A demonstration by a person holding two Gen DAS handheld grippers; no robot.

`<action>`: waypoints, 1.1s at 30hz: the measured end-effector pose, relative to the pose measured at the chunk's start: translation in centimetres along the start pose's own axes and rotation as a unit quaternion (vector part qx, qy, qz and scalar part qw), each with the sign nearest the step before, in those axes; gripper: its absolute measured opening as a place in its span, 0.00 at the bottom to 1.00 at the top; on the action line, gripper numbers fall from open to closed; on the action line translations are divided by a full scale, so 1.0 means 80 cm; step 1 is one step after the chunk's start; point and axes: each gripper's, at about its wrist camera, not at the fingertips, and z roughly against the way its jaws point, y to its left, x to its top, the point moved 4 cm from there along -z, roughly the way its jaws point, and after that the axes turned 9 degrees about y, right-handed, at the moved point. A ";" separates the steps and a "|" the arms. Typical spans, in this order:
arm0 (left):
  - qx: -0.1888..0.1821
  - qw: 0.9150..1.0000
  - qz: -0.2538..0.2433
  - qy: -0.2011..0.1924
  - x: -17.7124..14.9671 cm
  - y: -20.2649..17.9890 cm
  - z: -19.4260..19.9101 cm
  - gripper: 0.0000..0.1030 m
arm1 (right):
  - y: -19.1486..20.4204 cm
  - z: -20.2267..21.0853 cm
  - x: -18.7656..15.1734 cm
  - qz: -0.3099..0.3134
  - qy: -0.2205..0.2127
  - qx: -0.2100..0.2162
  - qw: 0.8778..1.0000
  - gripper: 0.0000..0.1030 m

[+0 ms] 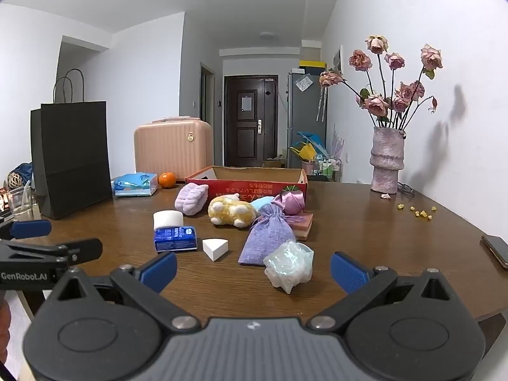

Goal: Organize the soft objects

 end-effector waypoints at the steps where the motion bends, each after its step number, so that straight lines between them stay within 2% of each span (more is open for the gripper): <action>1: -0.001 1.000 0.008 0.009 0.000 0.002 -0.002 1.00 | 0.000 0.000 0.000 0.000 0.000 0.000 1.000 1.00; 33: -0.003 1.000 0.005 -0.001 0.001 0.002 0.000 1.00 | 0.000 0.002 -0.001 0.002 -0.002 0.000 1.000 1.00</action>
